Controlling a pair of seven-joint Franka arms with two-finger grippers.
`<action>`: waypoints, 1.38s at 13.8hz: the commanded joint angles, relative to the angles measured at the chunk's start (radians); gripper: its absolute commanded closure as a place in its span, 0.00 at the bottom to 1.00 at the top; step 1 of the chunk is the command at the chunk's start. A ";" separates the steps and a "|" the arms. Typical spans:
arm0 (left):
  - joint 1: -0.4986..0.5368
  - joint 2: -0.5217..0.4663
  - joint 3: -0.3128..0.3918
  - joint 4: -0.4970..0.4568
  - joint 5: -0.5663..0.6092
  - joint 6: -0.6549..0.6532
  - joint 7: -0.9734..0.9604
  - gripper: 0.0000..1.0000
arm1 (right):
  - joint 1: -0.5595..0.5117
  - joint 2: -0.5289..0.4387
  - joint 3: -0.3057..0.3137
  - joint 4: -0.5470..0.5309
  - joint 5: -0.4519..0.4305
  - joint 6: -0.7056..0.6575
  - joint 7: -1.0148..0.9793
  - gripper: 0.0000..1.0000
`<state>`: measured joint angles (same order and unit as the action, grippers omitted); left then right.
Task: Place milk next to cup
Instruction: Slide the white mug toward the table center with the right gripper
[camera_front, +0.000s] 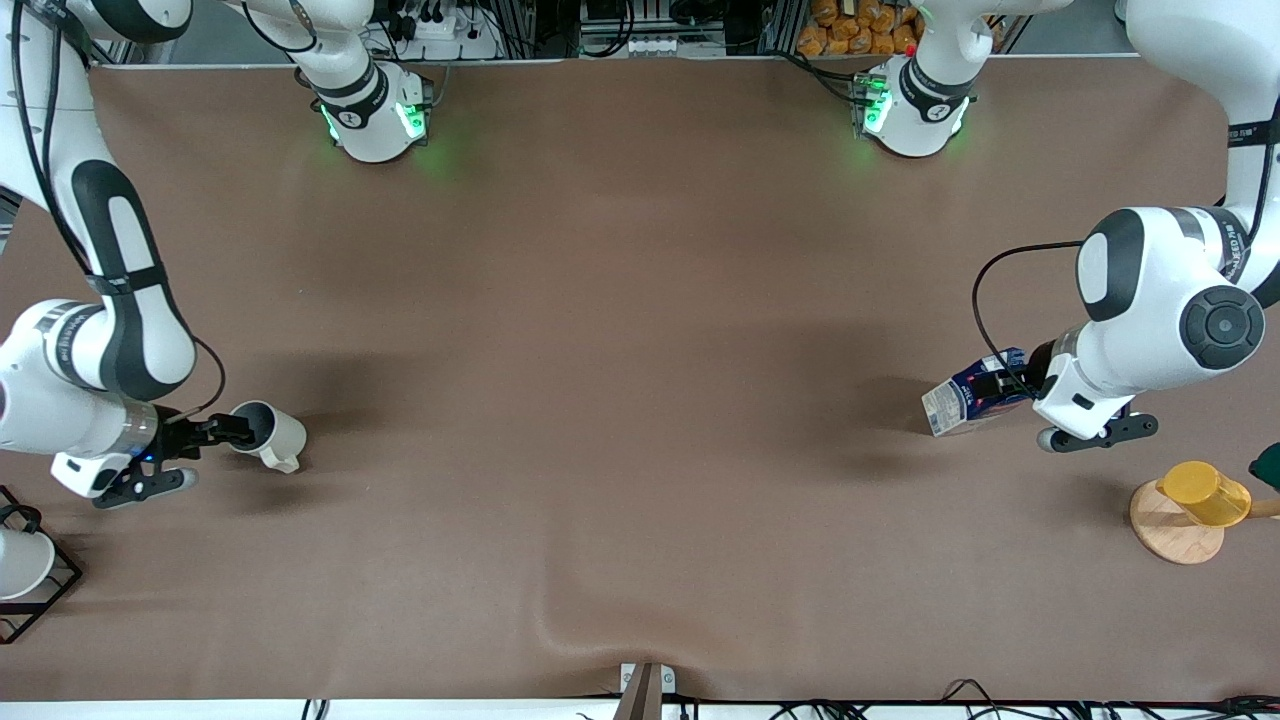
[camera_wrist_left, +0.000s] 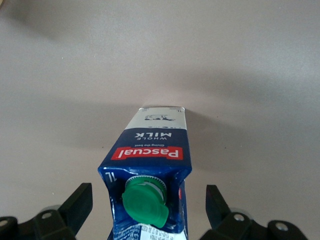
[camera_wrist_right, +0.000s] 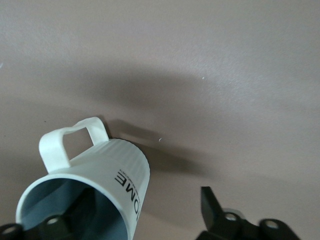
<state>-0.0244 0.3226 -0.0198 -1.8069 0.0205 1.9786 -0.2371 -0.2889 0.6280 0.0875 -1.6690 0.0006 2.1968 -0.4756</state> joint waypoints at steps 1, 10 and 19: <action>0.001 0.001 -0.002 -0.003 0.012 0.012 0.013 0.00 | -0.016 -0.022 0.014 -0.024 0.021 0.011 0.011 0.88; 0.001 0.013 -0.002 0.000 0.012 0.016 0.013 0.31 | 0.046 -0.093 0.101 0.135 0.033 -0.228 0.357 1.00; -0.002 0.009 -0.002 0.011 0.012 0.017 0.013 0.46 | 0.480 -0.082 0.135 0.305 0.019 -0.277 1.145 1.00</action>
<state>-0.0255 0.3351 -0.0210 -1.8049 0.0205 1.9912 -0.2370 0.0908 0.5261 0.2410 -1.4020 0.0225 1.8809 0.5169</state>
